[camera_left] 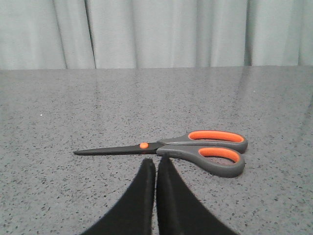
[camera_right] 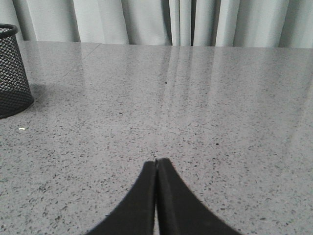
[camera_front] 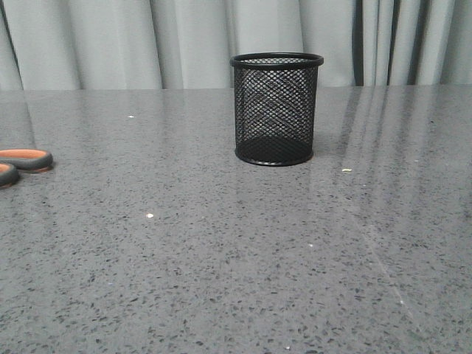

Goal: Put scissors into bucket

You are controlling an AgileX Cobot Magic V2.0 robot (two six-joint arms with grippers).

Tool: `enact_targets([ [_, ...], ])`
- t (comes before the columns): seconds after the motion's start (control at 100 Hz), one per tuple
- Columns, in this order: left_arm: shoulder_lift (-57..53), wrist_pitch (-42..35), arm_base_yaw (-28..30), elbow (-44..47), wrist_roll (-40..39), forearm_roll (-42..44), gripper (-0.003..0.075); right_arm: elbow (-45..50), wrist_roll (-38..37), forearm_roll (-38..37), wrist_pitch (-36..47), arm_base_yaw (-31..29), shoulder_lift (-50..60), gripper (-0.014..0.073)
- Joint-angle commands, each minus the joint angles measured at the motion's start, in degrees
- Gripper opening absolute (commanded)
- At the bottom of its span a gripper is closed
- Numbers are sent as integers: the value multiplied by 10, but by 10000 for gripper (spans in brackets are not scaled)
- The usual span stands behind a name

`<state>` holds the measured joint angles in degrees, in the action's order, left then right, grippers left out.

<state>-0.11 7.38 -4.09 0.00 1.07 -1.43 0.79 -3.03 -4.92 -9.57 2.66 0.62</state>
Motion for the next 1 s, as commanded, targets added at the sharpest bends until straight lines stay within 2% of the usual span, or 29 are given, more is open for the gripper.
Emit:
enact_targets([
  [0.0, -16, -48, 2, 23, -5, -5, -20, 3, 0, -9, 43, -3, 12, -45],
  [0.87, -16, -49, 2, 23, -5, -5, -20, 3, 0, -8, 57, -3, 12, -45],
  [0.99, -16, -49, 2, 23, -5, -34, -20, 3, 0, 8, 57, -3, 12, -45],
])
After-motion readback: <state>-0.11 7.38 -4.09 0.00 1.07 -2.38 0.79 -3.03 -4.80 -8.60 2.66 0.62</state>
